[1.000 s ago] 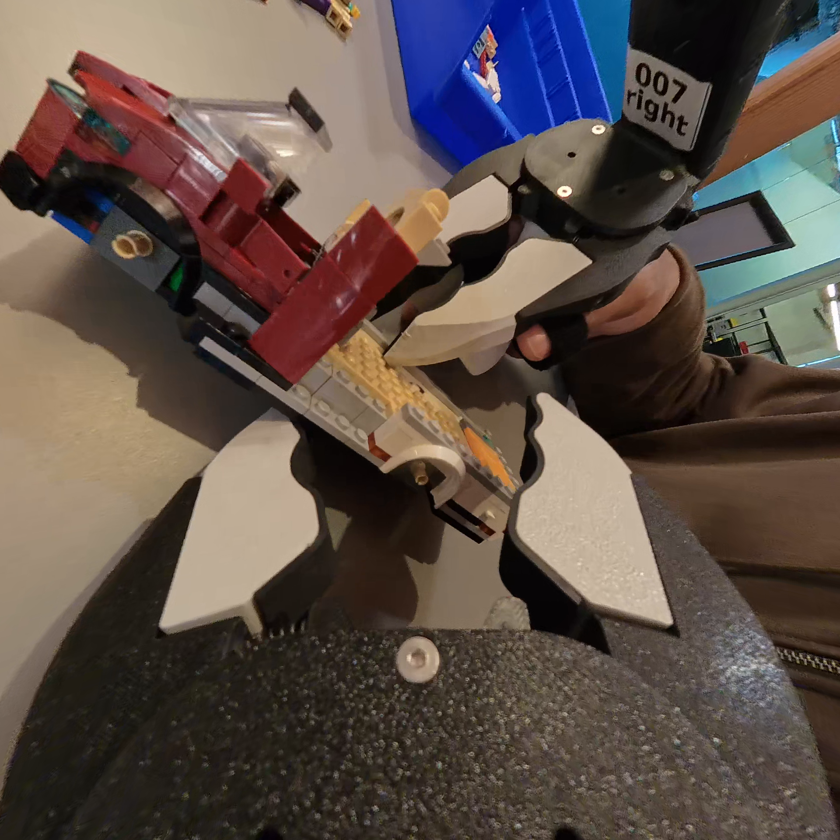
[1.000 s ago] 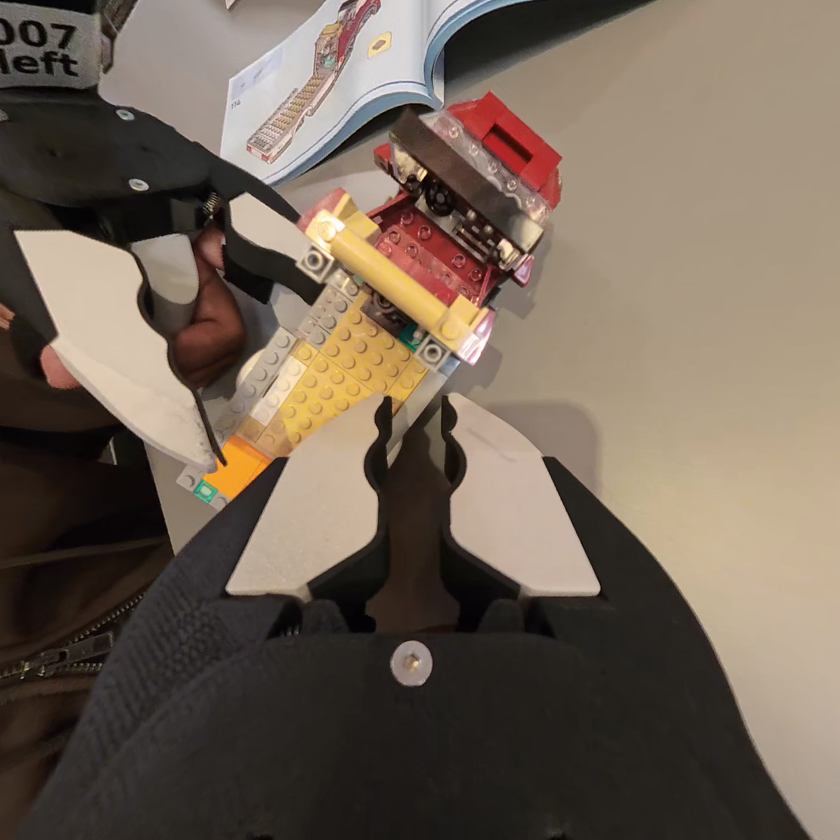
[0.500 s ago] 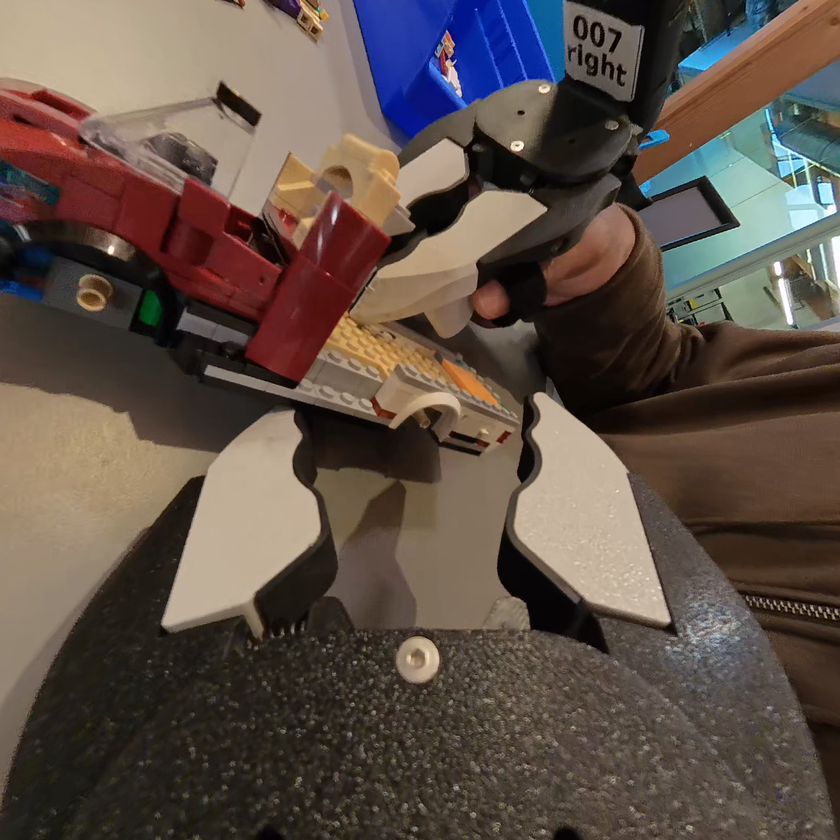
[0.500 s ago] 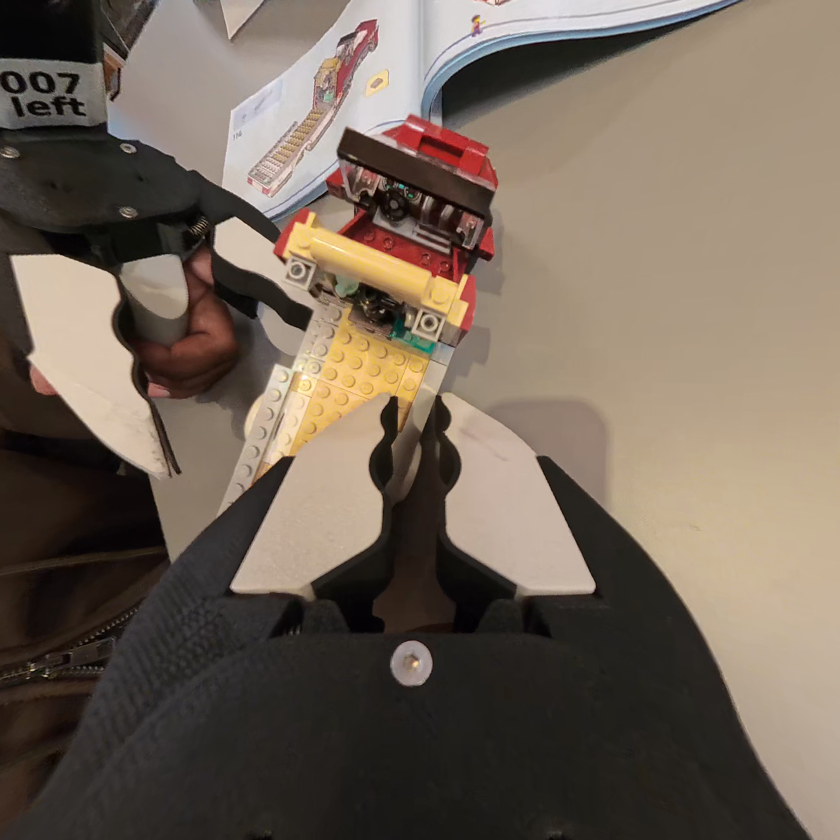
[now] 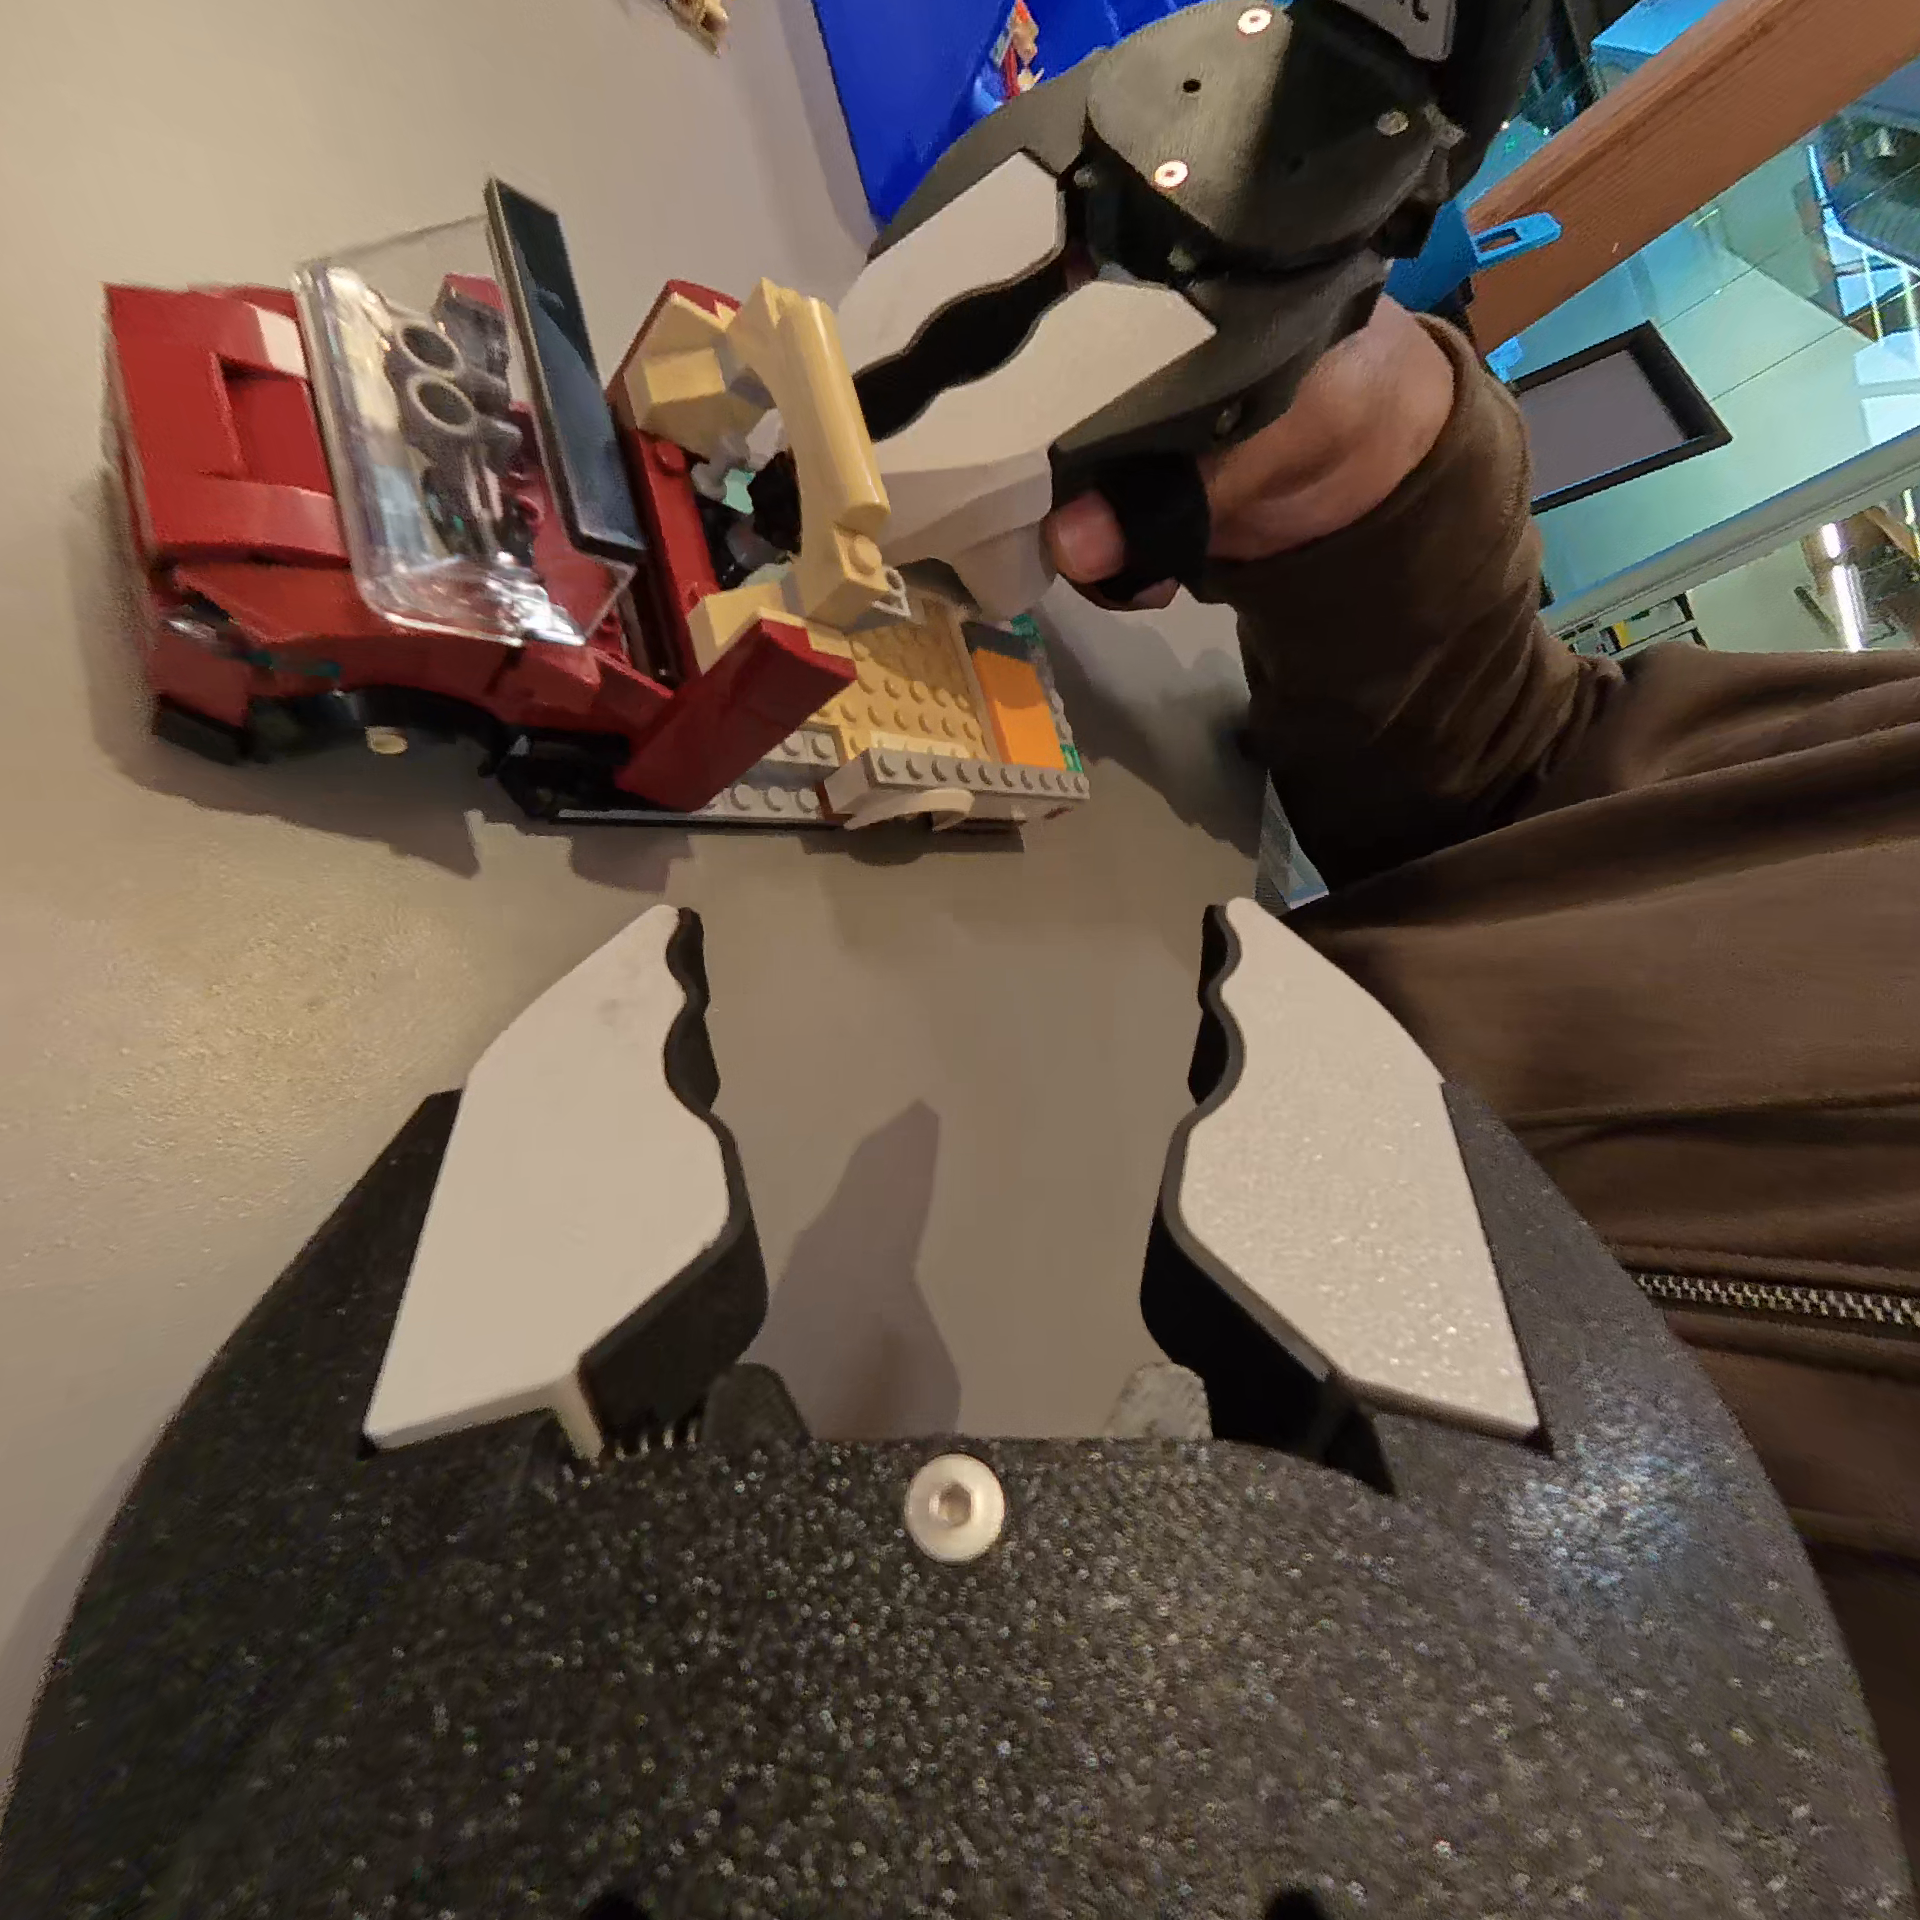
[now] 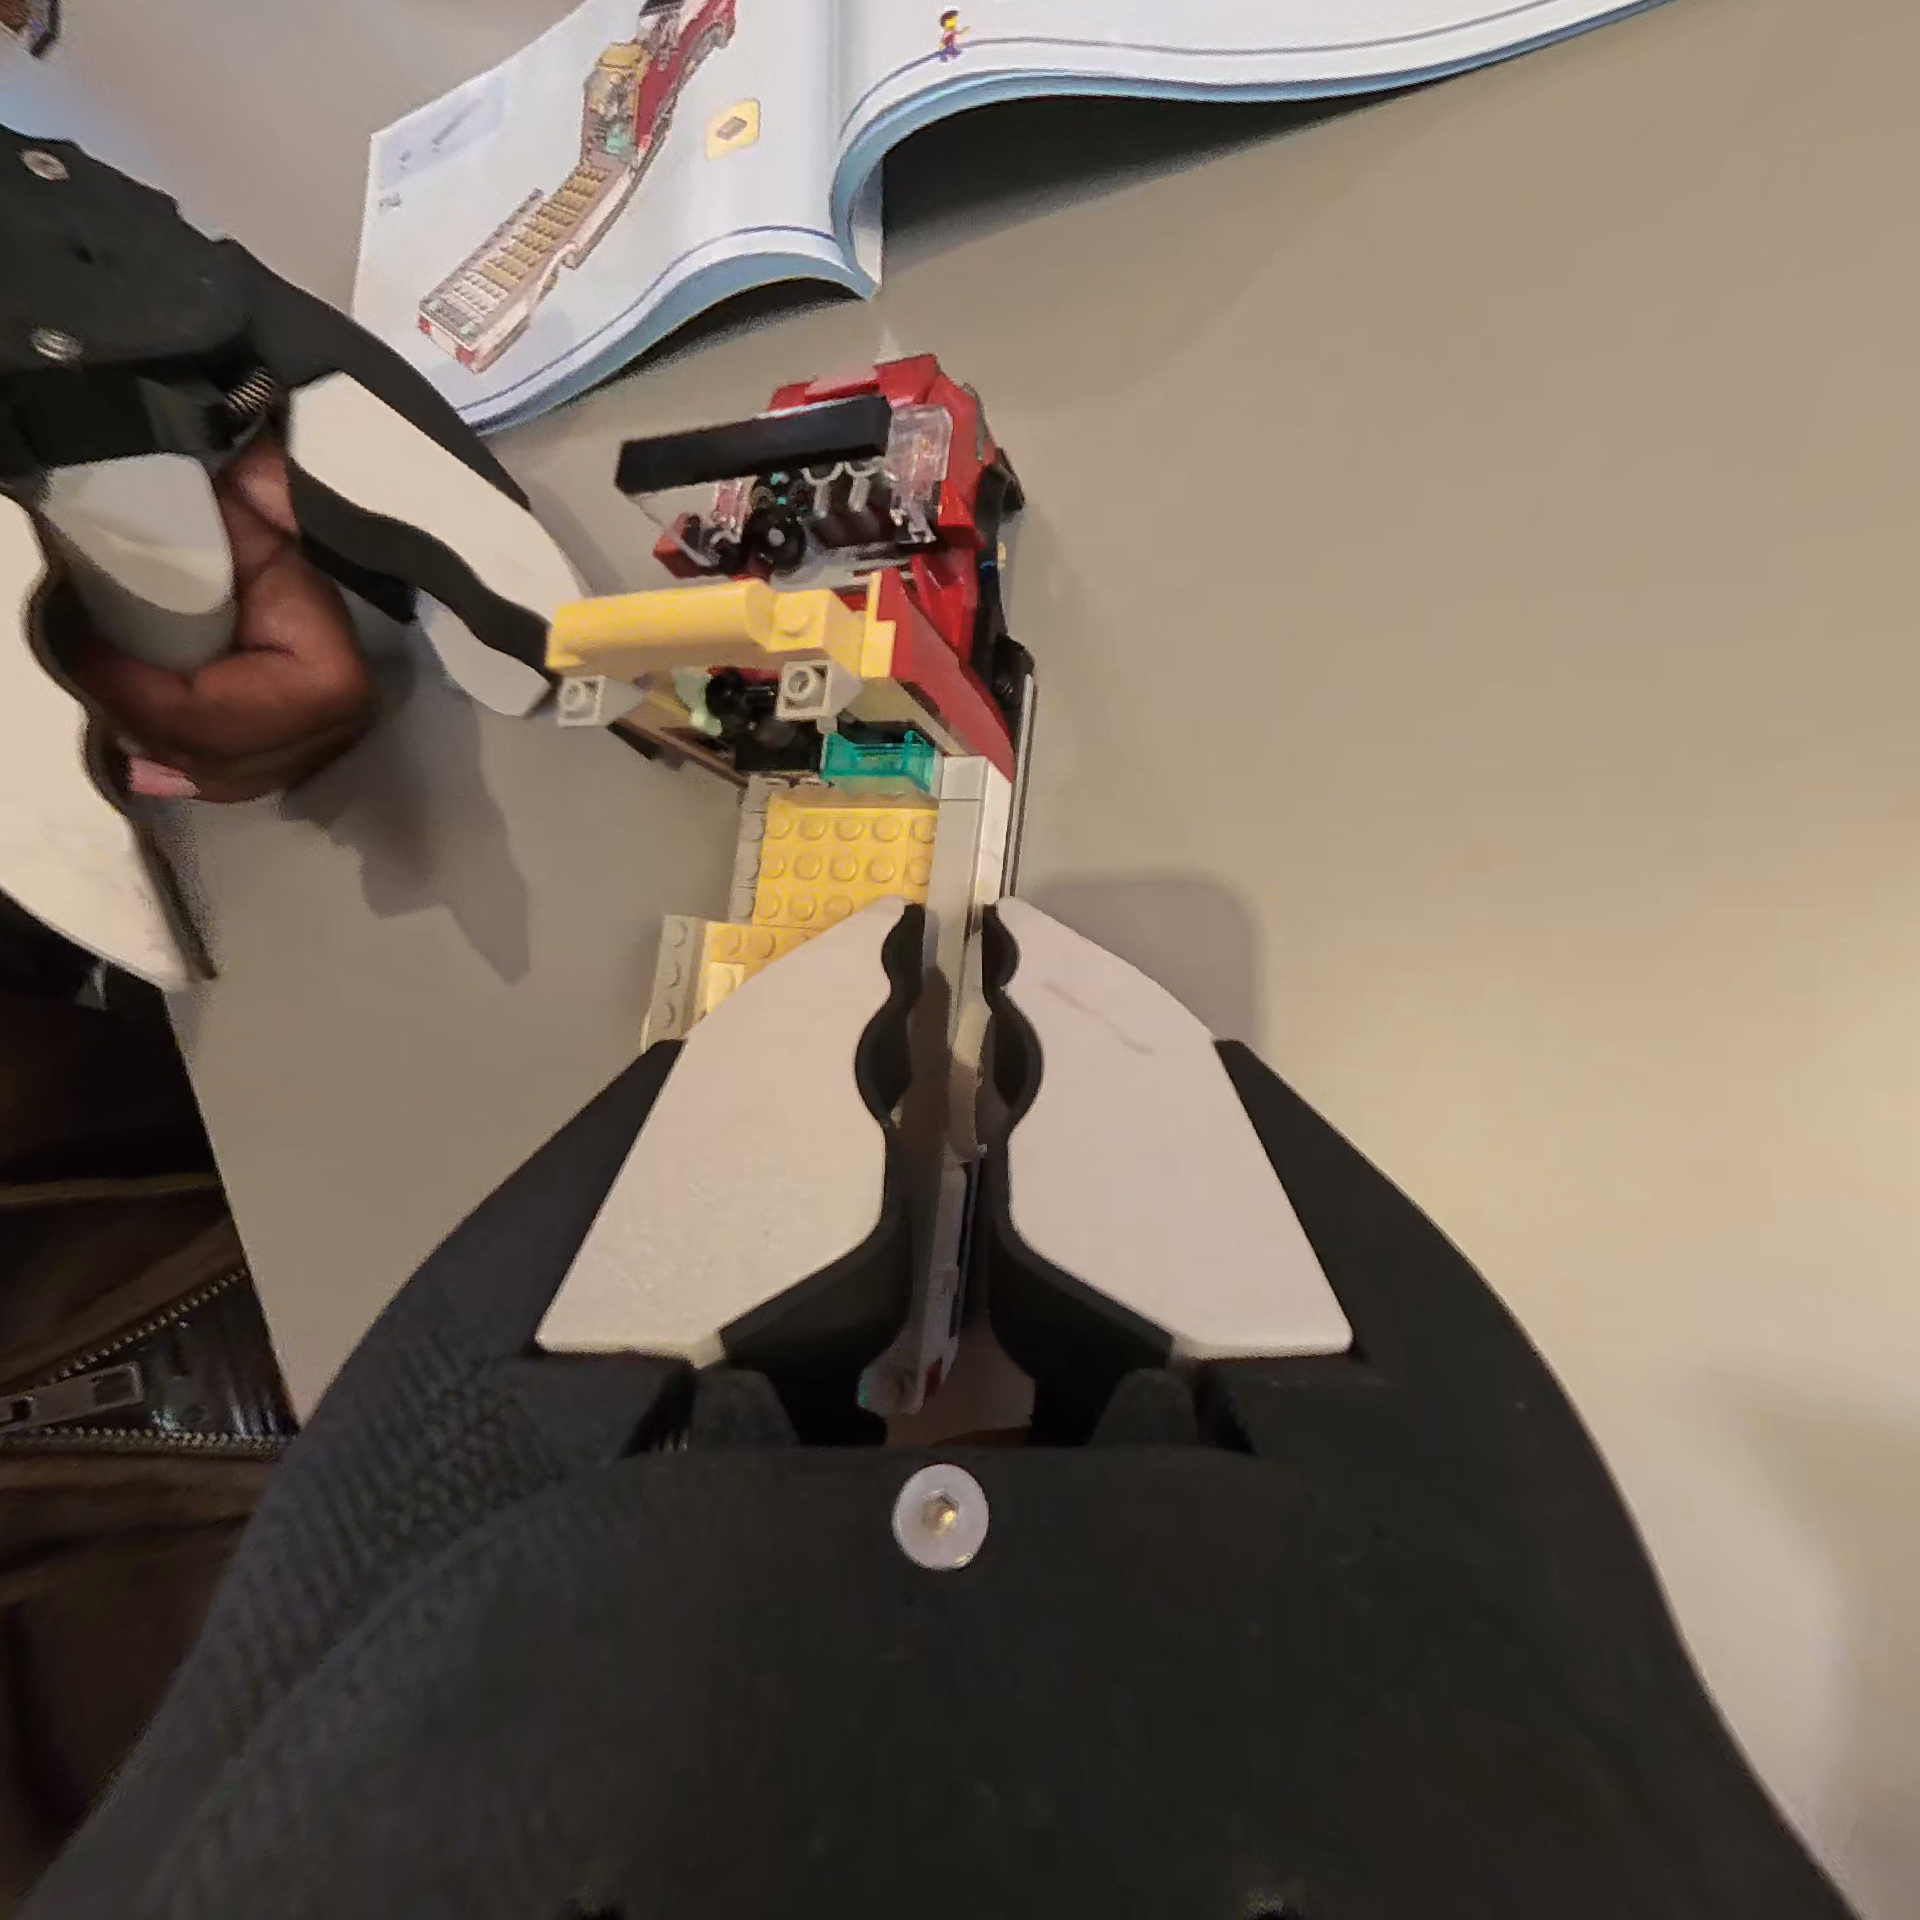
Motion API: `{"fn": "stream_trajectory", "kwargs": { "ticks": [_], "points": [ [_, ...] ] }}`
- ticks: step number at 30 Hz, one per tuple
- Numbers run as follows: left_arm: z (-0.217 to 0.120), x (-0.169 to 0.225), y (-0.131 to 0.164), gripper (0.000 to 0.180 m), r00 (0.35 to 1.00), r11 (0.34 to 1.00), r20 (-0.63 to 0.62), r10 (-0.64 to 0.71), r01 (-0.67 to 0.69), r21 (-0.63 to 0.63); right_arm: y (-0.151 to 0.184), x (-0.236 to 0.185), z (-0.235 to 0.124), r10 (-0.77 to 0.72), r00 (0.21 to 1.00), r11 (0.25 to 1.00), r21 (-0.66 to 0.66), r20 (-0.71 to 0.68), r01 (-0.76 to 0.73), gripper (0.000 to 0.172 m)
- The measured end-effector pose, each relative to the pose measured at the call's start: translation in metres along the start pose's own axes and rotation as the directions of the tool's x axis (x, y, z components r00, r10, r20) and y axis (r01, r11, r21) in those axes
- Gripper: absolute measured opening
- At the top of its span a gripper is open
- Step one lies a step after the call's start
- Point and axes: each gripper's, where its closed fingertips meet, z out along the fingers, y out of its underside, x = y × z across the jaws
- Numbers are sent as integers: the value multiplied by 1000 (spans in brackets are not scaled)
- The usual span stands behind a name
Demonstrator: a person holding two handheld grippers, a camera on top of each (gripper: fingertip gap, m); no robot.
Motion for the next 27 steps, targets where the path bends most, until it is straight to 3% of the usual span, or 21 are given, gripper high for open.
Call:
{"fn": "stream_trajectory", "kwargs": {
  "ticks": [6,10,13,16,19,22,27],
  "points": [
    [-33,6,-30,89,982,979,74,174,-180,91,4,32,-18,-28,996,1000,-14,-87,27,12],
    [-72,-15,-68,92,921,934,267,284,-329,138,5,50,-34,-95,977,995,-21,-190,93,15],
    [-97,-44,-98,97,824,901,449,346,-426,87,0,43,-50,-178,955,984,-13,-235,180,18],
    [-103,-72,-118,97,719,872,543,433,-486,-53,-9,22,-64,-302,911,951,-14,-280,310,20],
    [-85,-92,-118,86,668,827,498,552,-513,-230,-11,-18,-61,-406,880,909,-11,-248,417,19],
    [-66,-111,-112,87,638,794,473,607,-490,-359,-1,-66,-36,-464,876,884,-3,-133,468,19],
    [-46,-119,-108,81,625,768,447,639,-491,-411,10,-119,26,-519,854,855,-5,27,519,22]
  ]
}}
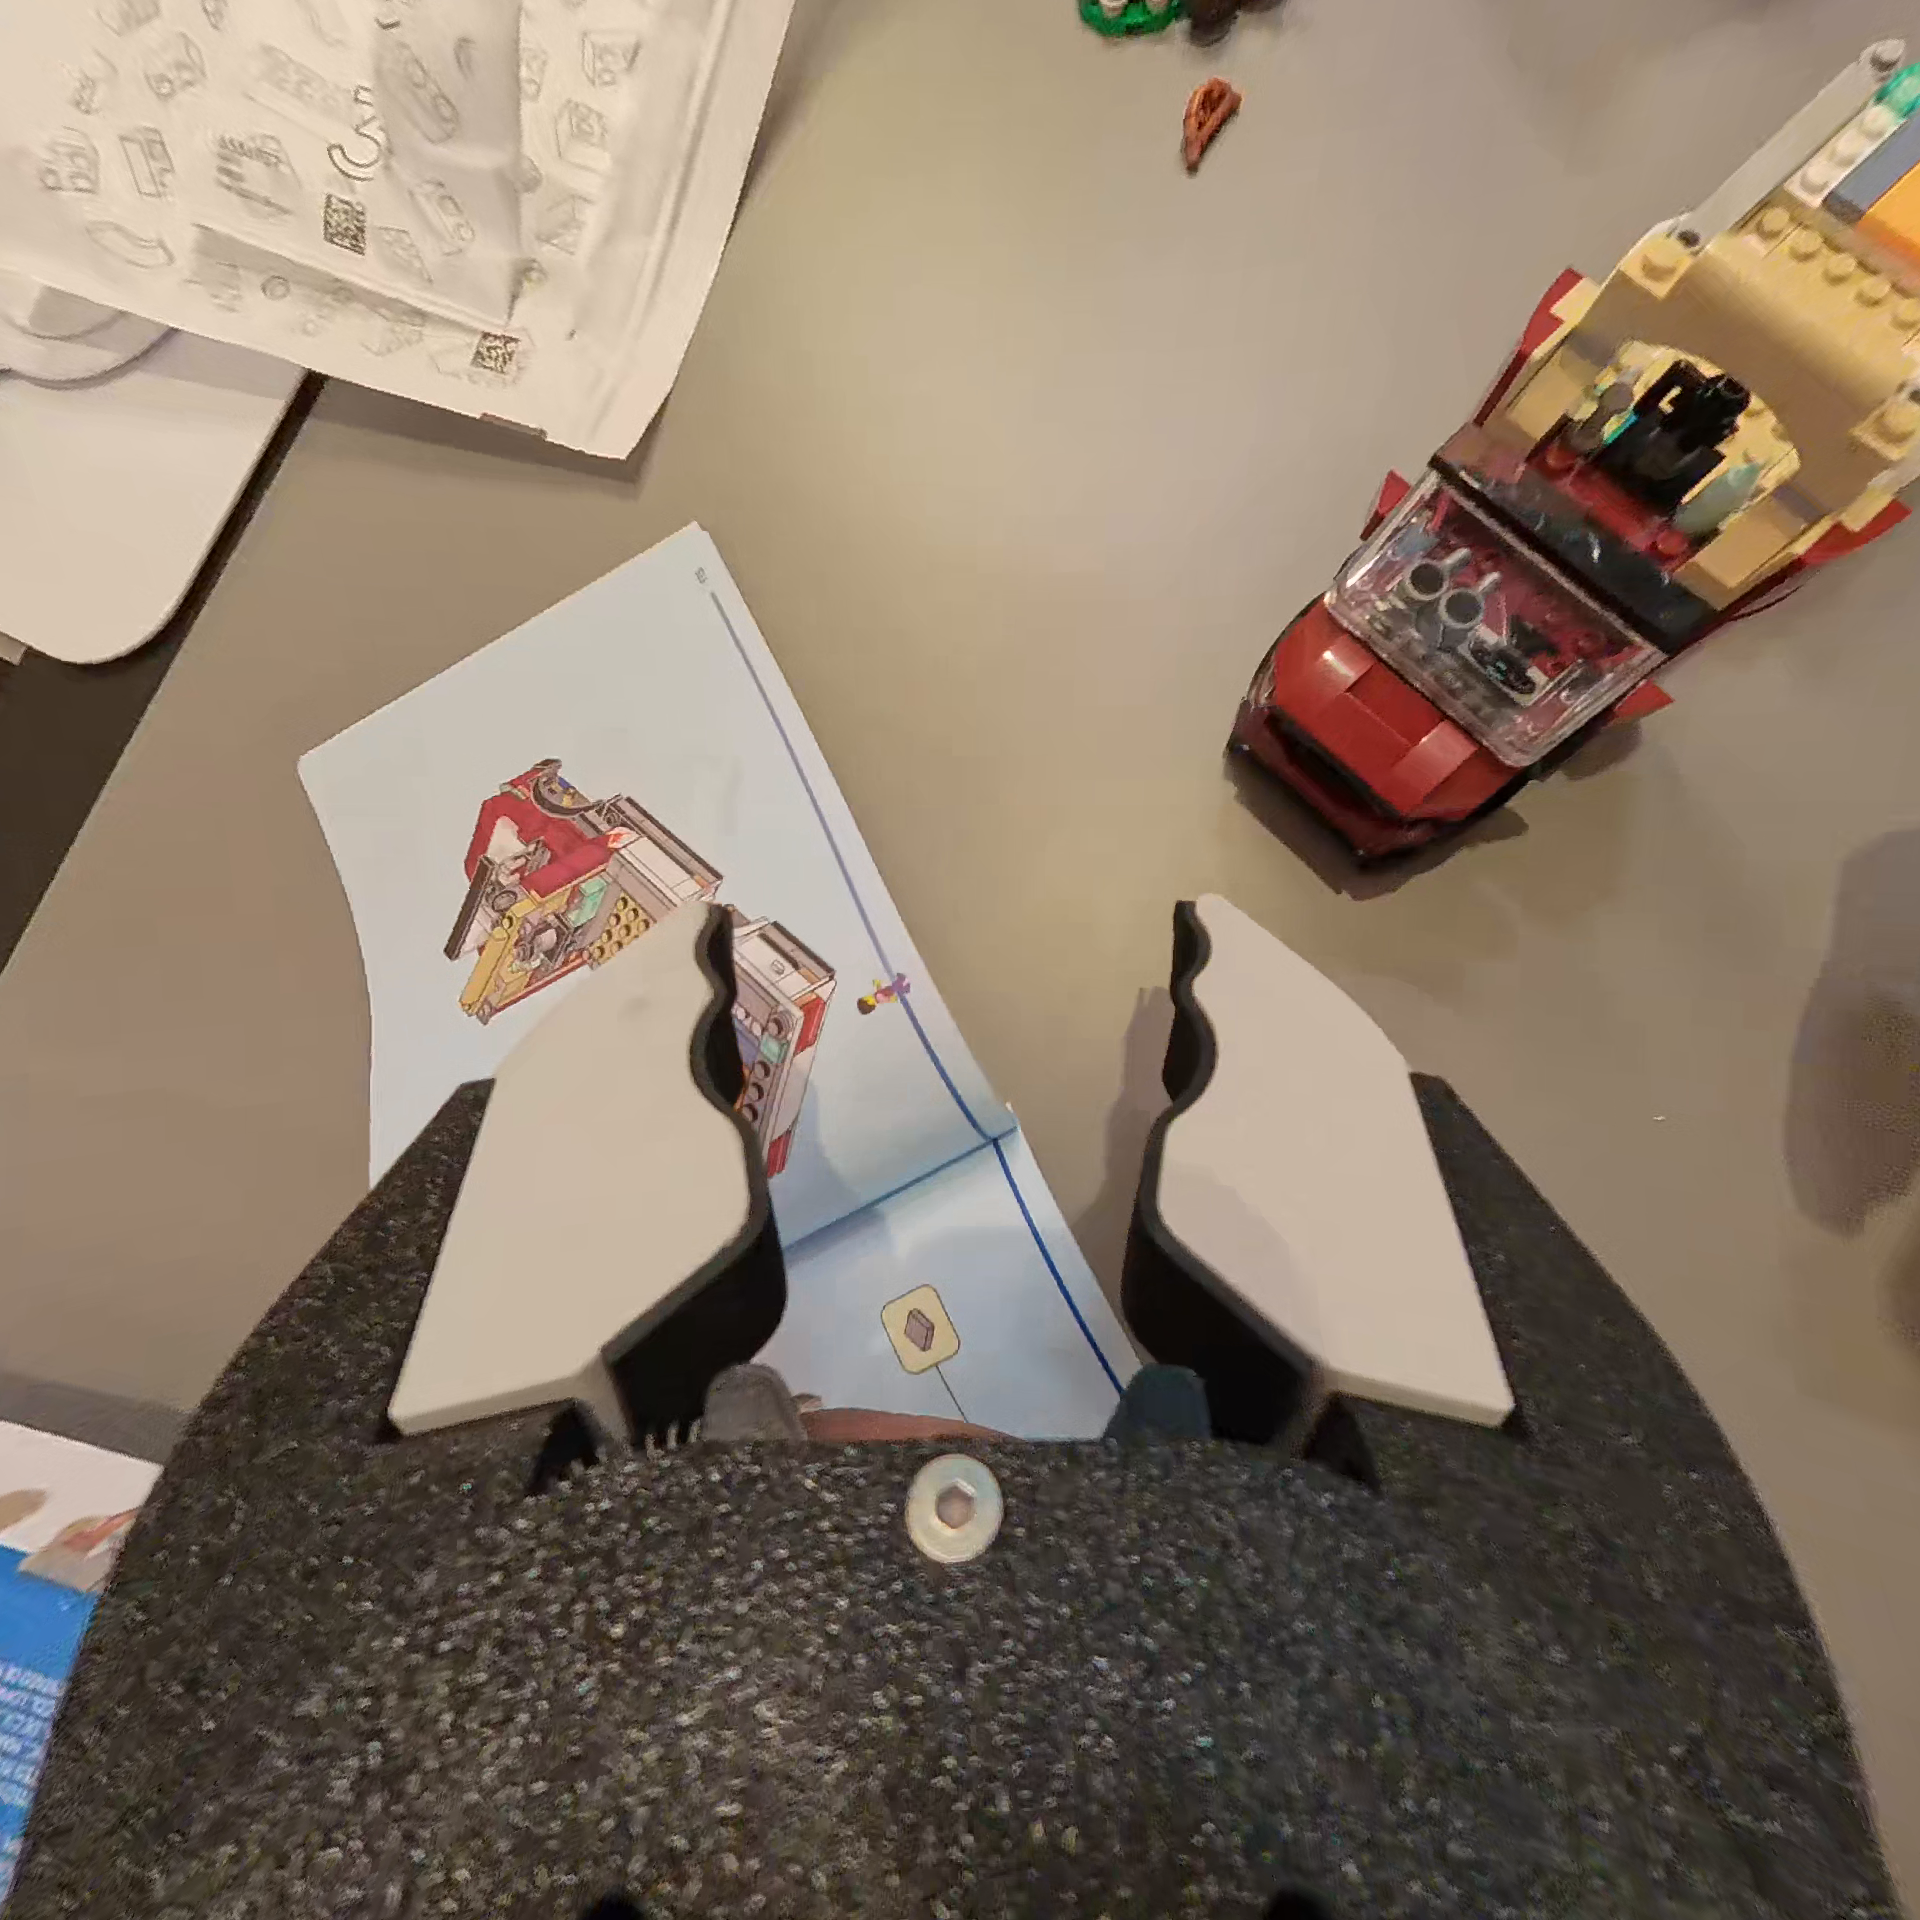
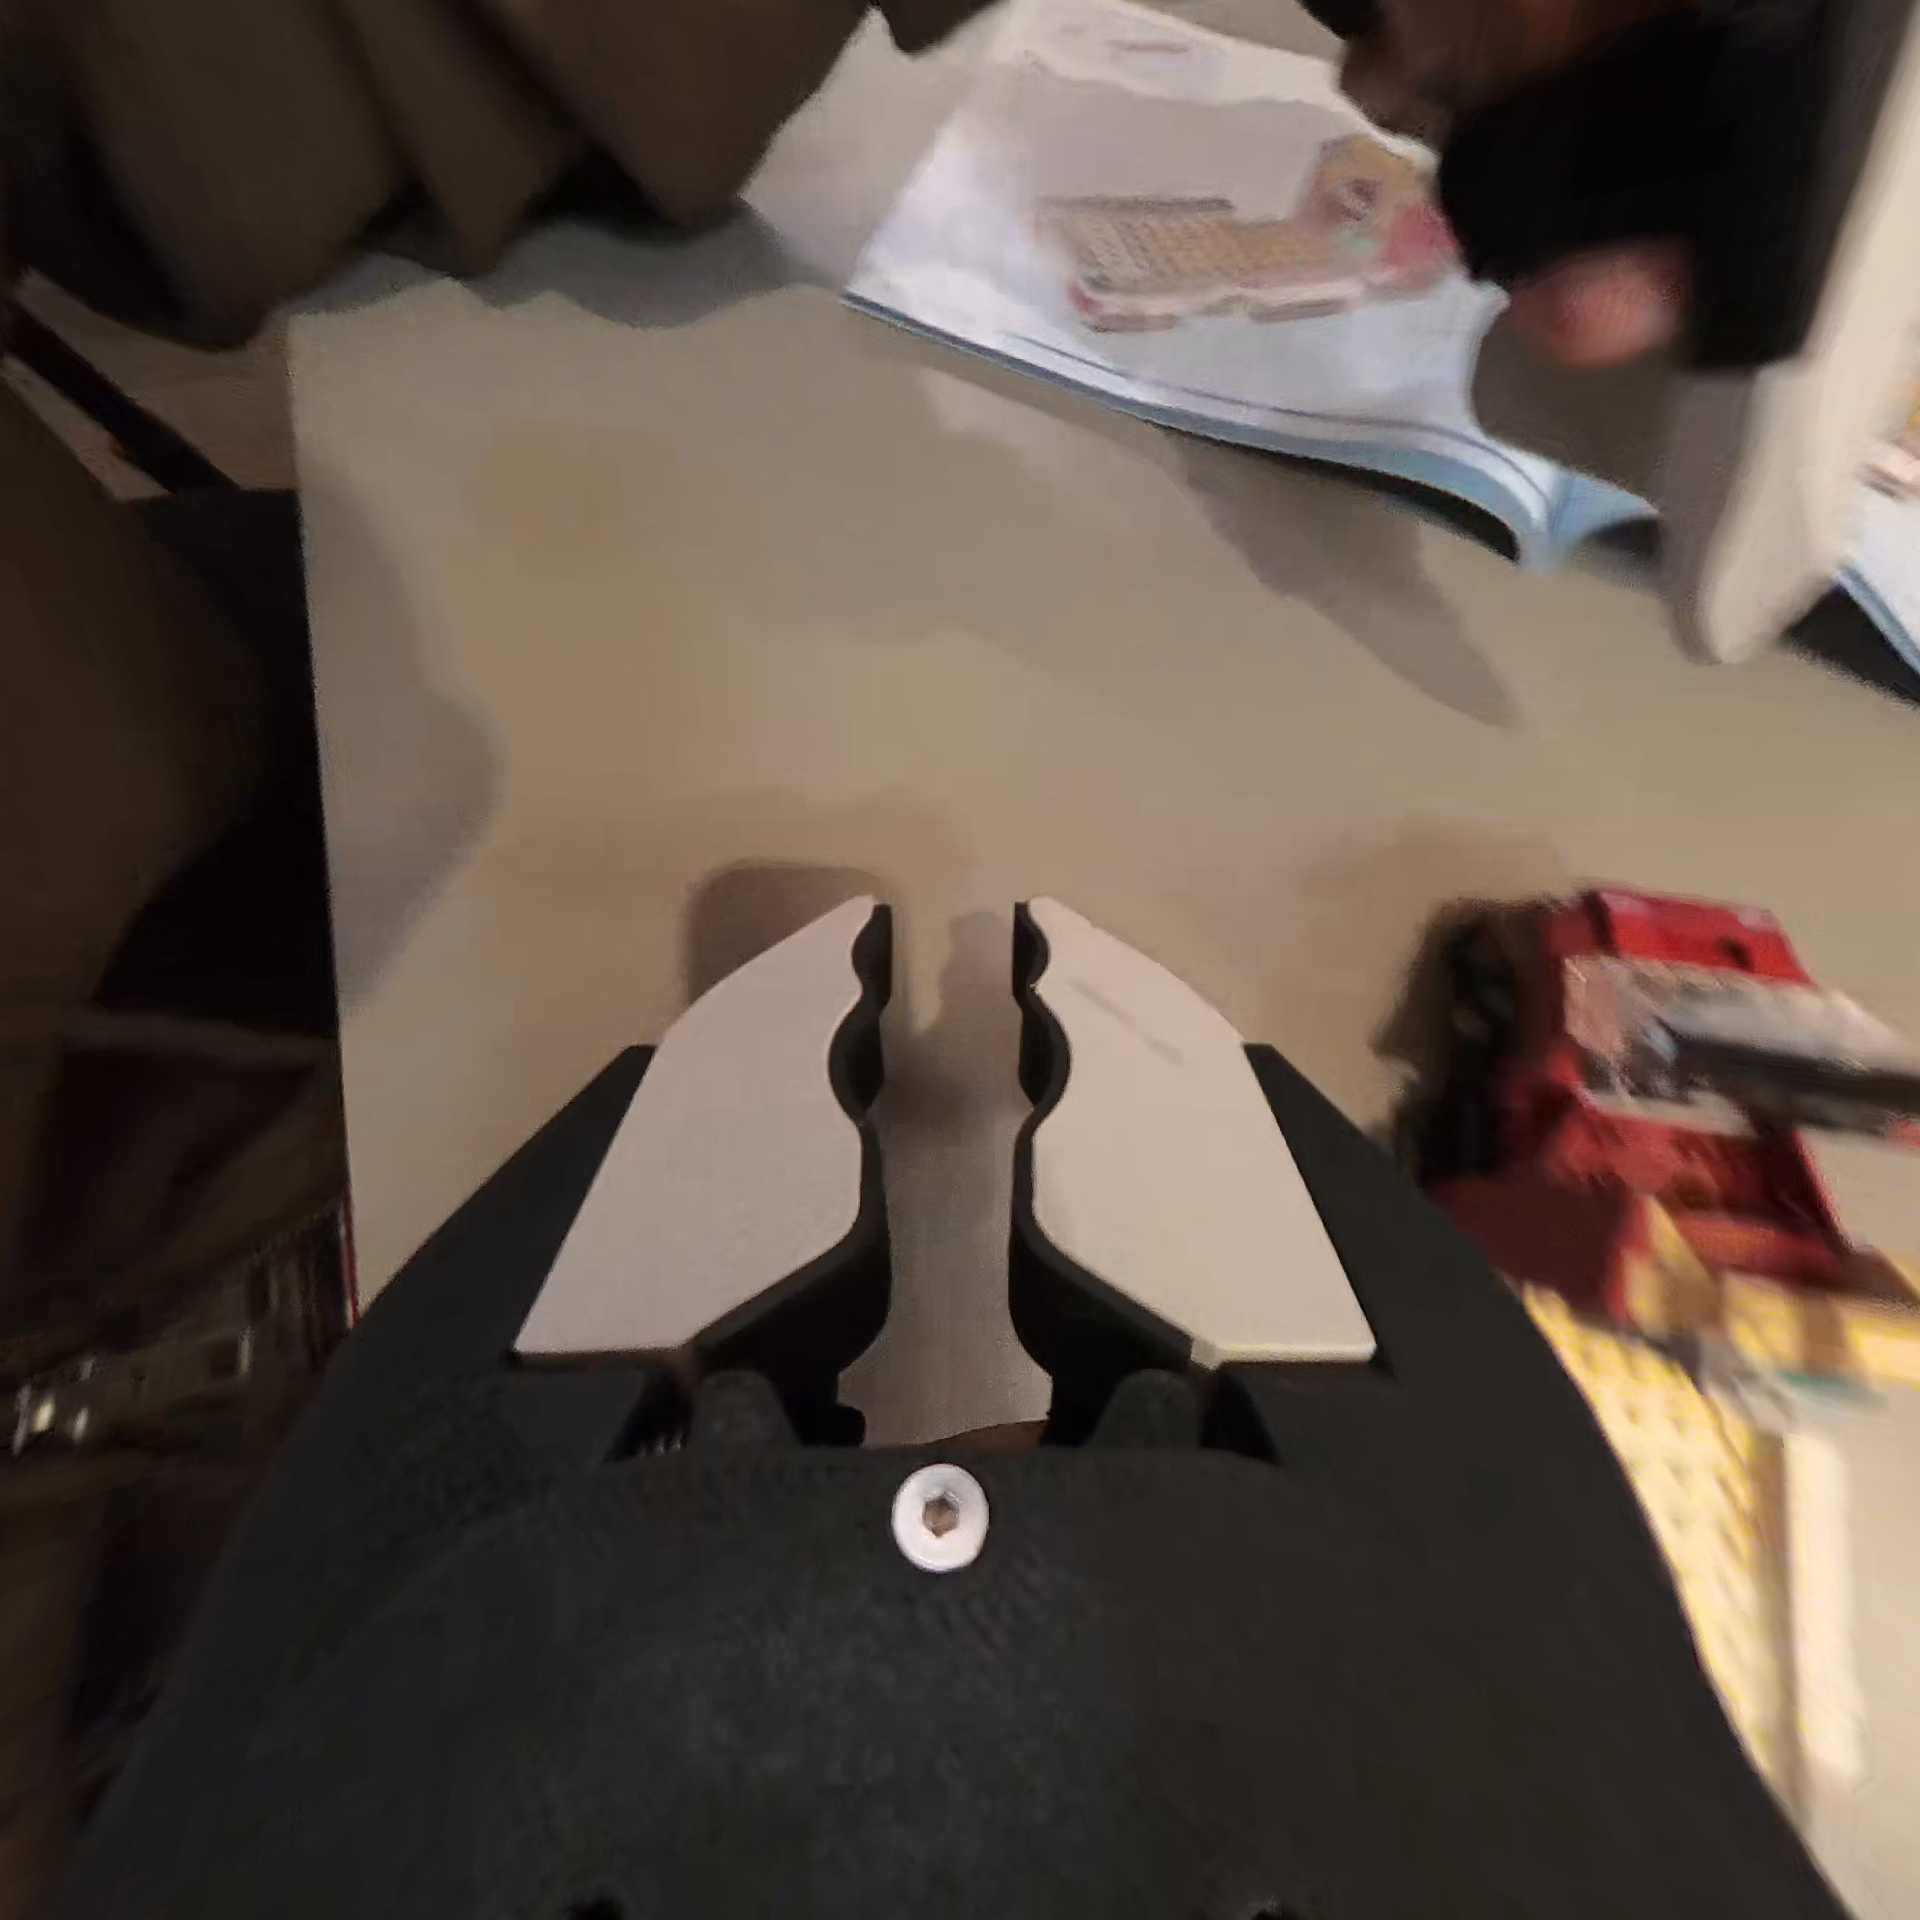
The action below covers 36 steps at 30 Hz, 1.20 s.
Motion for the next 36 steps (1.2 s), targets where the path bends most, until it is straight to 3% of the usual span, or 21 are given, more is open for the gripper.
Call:
{"fn": "stream_trajectory", "kwargs": {
  "ticks": [5,12,22,26,36],
  "points": [
    [6,1,5,76,1000,1000,23,-10,10,-2,-30,-12,44,-19,997,997,72,71,14,22],
    [12,8,19,68,999,998,13,47,-47,-37,-48,-25,72,-49,984,995,97,170,32,22],
    [-2,13,29,62,999,998,23,37,-36,-45,-50,-20,65,70,963,988,112,261,-102,21],
    [-7,8,33,52,998,999,60,11,-8,-34,-50,-20,65,85,954,987,106,286,-120,21],
    [-15,1,46,38,979,996,187,-84,84,12,-51,-15,67,98,964,986,109,247,-128,21]
  ]
}}
